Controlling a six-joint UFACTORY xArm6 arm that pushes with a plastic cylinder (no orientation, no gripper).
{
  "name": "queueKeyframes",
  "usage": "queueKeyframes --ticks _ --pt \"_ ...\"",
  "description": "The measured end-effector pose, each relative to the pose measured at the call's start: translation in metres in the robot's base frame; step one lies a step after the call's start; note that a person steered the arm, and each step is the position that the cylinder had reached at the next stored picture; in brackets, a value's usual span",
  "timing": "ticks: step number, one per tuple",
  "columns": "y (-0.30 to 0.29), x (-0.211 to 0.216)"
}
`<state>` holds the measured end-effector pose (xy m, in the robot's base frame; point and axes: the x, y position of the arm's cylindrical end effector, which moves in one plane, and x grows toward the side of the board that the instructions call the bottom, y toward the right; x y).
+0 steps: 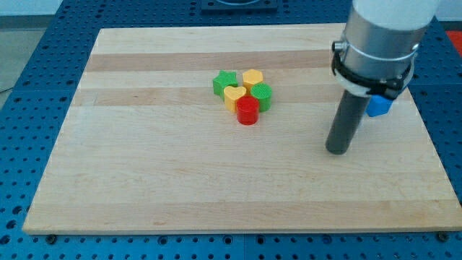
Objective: Slide the blue triangle left to the blue cube
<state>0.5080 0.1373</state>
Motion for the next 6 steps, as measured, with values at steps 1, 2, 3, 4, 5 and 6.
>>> queueKeyframes --ticks 1,2,3,4,5,6 --pt "-0.012 -0.012" --pt "0.004 -0.047" --pt "-0.012 -0.036" --pt "-0.010 -0.006" --pt "0.029 -0.015" --pt "0.041 -0.050"
